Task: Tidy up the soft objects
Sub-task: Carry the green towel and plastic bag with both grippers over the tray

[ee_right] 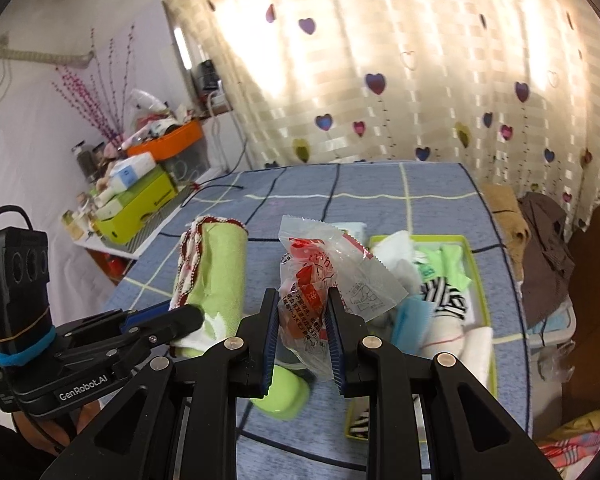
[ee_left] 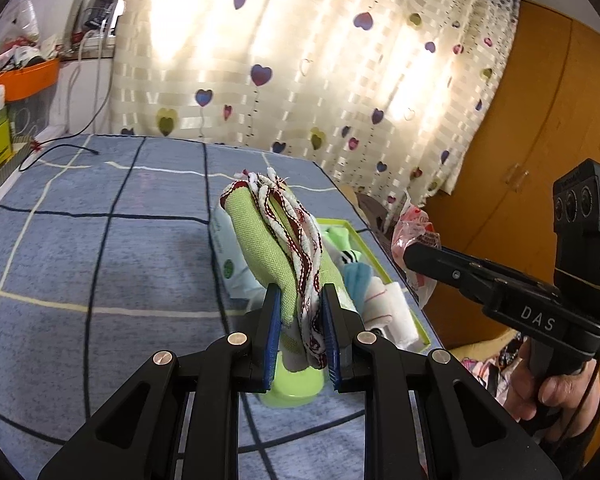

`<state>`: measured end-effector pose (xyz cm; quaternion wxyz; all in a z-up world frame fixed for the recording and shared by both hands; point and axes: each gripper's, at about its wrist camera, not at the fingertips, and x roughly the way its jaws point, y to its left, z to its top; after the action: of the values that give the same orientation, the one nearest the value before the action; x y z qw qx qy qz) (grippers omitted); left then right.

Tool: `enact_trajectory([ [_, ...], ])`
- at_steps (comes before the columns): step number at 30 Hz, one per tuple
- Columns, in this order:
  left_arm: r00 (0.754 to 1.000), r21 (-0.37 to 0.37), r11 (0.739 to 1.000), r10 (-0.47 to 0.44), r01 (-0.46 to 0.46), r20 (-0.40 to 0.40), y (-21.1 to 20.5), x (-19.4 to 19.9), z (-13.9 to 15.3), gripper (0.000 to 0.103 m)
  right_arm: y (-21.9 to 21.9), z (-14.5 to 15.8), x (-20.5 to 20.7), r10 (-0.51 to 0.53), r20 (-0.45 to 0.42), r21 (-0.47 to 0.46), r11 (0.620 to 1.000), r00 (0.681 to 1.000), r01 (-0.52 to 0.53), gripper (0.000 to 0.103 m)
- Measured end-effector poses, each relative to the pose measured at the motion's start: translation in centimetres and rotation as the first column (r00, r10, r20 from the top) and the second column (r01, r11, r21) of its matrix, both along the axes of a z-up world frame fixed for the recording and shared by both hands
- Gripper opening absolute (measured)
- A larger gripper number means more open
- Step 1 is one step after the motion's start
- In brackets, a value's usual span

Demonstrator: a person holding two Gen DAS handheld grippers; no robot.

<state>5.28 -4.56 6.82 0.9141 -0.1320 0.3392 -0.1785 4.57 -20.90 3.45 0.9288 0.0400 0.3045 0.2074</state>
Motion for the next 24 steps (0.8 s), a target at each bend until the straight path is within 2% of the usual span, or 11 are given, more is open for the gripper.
enact_trajectory([
  [14,0.997,0.027,0.997,-0.071,0.071,-0.017,-4.0,0.6,-0.2,0.02,-5.5,-2.8,0.2,-0.086,-0.063,0.033,0.996,0.994,0.088,0.021],
  [24,0.994,0.046,0.994,-0.101,0.103,-0.042,-5.7,1.0,-0.9,0.02,-7.8,-7.0,1.0,-0.128,-0.152,0.033,0.99,0.98,0.135,0.021],
])
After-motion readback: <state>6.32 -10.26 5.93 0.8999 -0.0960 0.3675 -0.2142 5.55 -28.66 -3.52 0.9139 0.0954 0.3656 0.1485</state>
